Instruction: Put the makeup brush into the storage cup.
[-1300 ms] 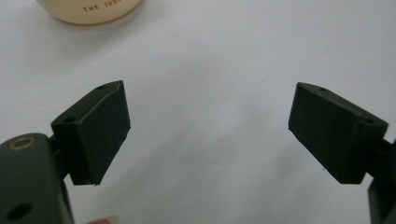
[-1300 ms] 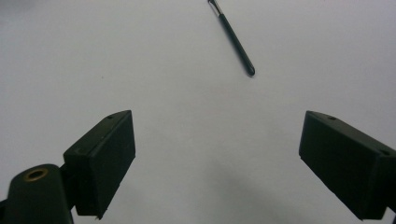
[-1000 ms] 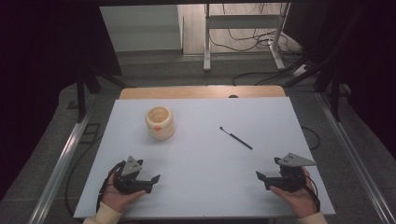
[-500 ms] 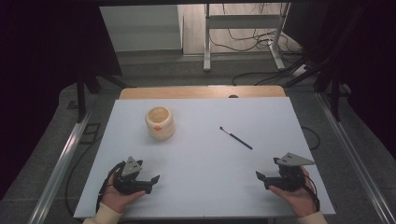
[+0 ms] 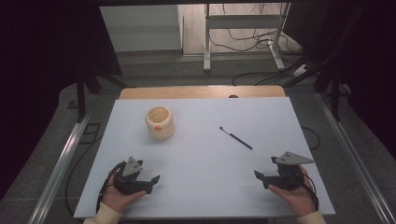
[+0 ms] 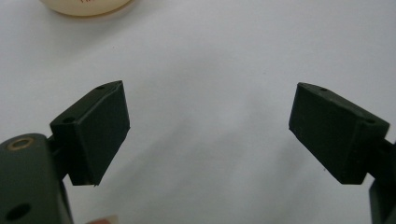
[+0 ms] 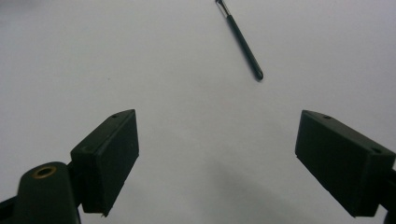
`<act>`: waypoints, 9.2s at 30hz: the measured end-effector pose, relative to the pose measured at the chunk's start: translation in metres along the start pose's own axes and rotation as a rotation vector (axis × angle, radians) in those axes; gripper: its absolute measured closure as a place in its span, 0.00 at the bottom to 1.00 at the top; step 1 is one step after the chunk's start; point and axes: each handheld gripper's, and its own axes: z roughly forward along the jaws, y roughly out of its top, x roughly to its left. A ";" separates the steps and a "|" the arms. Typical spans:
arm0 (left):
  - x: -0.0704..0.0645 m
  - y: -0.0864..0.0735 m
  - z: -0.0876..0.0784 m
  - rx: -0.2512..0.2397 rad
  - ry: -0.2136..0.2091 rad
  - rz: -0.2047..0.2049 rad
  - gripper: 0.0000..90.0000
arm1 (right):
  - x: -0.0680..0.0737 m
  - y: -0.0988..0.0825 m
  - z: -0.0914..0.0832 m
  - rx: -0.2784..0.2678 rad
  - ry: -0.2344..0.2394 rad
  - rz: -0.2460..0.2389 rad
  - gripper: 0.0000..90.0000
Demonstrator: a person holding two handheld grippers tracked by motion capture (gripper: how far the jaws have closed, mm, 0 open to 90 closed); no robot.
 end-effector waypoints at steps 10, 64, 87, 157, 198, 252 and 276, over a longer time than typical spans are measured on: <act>0.000 0.000 -0.001 -0.004 -0.001 0.000 0.14 | 0.004 0.017 0.006 0.018 -0.009 -0.026 0.16; -0.001 0.000 -0.002 -0.007 -0.006 0.004 0.13 | 0.002 0.102 0.049 0.038 0.030 -0.063 0.16; -0.001 0.000 -0.002 -0.007 -0.004 0.009 0.13 | -0.007 0.119 0.081 0.127 0.027 -0.050 0.14; 0.000 -0.001 -0.003 -0.005 -0.002 0.020 0.13 | -0.029 0.139 0.184 0.475 0.017 -0.089 0.40; -0.001 0.000 -0.004 -0.006 0.002 0.026 0.13 | -0.023 0.160 0.158 0.493 0.089 -0.148 0.94; -0.002 0.000 -0.003 -0.009 0.006 0.021 0.13 | -0.002 0.132 0.081 0.173 0.279 -0.063 0.94; -0.008 0.007 -0.002 -0.023 0.006 0.027 0.13 | 0.017 0.137 0.075 0.123 0.304 -0.050 0.93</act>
